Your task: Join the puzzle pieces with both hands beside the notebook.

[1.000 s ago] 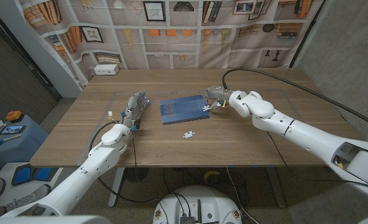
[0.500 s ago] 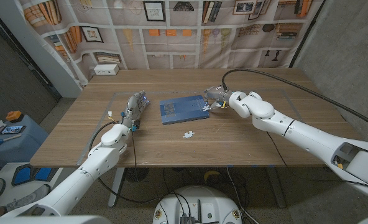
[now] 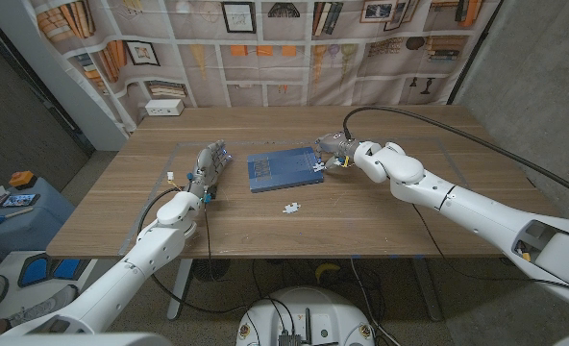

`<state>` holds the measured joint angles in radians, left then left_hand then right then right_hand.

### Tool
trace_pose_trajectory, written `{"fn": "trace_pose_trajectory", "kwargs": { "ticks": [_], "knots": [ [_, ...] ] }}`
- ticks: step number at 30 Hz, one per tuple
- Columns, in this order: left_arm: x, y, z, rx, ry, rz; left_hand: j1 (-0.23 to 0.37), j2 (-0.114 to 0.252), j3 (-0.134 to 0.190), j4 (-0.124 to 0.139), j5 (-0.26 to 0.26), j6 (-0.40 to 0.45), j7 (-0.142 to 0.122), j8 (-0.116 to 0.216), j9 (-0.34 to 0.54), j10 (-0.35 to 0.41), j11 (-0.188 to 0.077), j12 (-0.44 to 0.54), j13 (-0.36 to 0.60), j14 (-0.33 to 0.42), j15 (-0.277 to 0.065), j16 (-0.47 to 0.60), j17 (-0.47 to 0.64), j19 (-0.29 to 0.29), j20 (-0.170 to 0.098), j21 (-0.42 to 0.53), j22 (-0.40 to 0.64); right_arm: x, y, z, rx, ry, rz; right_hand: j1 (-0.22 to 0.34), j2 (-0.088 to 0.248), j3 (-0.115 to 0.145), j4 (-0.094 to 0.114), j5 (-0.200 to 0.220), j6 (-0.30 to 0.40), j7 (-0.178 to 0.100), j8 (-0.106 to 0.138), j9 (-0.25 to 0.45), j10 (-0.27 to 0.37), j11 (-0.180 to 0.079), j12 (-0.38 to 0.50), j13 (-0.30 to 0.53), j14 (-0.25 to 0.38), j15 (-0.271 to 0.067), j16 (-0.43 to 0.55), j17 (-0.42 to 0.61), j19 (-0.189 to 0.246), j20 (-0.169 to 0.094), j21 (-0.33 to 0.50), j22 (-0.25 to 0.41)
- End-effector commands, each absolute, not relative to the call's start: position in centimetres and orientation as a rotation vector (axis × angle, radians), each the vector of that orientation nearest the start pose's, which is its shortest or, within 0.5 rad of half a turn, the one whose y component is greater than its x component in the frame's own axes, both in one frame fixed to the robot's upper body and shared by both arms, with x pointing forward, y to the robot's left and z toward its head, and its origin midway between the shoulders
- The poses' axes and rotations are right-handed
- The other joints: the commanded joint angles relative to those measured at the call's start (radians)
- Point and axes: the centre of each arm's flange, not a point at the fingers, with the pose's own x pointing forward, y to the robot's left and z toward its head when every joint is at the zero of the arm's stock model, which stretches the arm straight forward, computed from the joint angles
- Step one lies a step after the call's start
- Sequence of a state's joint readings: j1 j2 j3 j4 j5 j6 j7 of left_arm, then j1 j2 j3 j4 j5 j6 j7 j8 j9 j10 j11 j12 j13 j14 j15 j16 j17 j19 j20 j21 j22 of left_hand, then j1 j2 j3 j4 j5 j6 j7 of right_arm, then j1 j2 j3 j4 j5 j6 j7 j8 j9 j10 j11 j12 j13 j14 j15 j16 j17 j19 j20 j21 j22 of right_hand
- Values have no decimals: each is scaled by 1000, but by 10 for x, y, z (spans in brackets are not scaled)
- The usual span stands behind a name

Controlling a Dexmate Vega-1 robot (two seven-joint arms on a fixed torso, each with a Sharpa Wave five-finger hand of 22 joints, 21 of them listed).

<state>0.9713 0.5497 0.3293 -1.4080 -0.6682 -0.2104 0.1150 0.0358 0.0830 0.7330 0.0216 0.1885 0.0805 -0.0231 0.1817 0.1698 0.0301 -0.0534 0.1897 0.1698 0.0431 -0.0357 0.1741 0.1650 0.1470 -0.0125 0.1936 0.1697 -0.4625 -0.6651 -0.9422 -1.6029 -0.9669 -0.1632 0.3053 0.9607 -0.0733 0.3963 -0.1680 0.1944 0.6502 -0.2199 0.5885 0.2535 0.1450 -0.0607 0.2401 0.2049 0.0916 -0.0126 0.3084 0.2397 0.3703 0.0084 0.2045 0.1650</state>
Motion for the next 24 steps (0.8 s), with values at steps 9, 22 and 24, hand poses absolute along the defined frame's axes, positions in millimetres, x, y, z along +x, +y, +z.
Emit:
{"fn": "trace_pose_trajectory", "kwargs": {
  "ticks": [9,22,24],
  "knots": [
    [639,311,-76,-84,-478,-83,-12,64,9,3,-3,8,-2,-1,4,8,-4,-1,4,5,-6,2,2,9,-3,2,2,641,-124,21,-1996,-564,133,8,13,-3,7,-4,43,-1,20,4,24,-4,3,-2,15,-11,8,3,20,-17,6,5],
    [640,310,-76,-85,-477,-83,-12,64,9,3,-3,7,-2,-1,4,7,-4,-1,4,5,-5,2,2,9,-3,2,2,641,-126,22,-1991,-582,125,11,19,-6,9,-6,71,-2,31,5,36,-10,2,-2,26,-20,13,5,27,-14,3,5],
    [639,310,-76,-84,-479,-81,-12,64,9,3,-3,7,-2,-1,4,8,-3,-1,4,5,-5,2,2,9,-3,2,2,641,-127,23,-1988,-586,125,12,20,-7,8,-6,74,-2,32,5,40,-11,2,-2,28,-22,13,5,30,-13,3,5]
  ]
}}
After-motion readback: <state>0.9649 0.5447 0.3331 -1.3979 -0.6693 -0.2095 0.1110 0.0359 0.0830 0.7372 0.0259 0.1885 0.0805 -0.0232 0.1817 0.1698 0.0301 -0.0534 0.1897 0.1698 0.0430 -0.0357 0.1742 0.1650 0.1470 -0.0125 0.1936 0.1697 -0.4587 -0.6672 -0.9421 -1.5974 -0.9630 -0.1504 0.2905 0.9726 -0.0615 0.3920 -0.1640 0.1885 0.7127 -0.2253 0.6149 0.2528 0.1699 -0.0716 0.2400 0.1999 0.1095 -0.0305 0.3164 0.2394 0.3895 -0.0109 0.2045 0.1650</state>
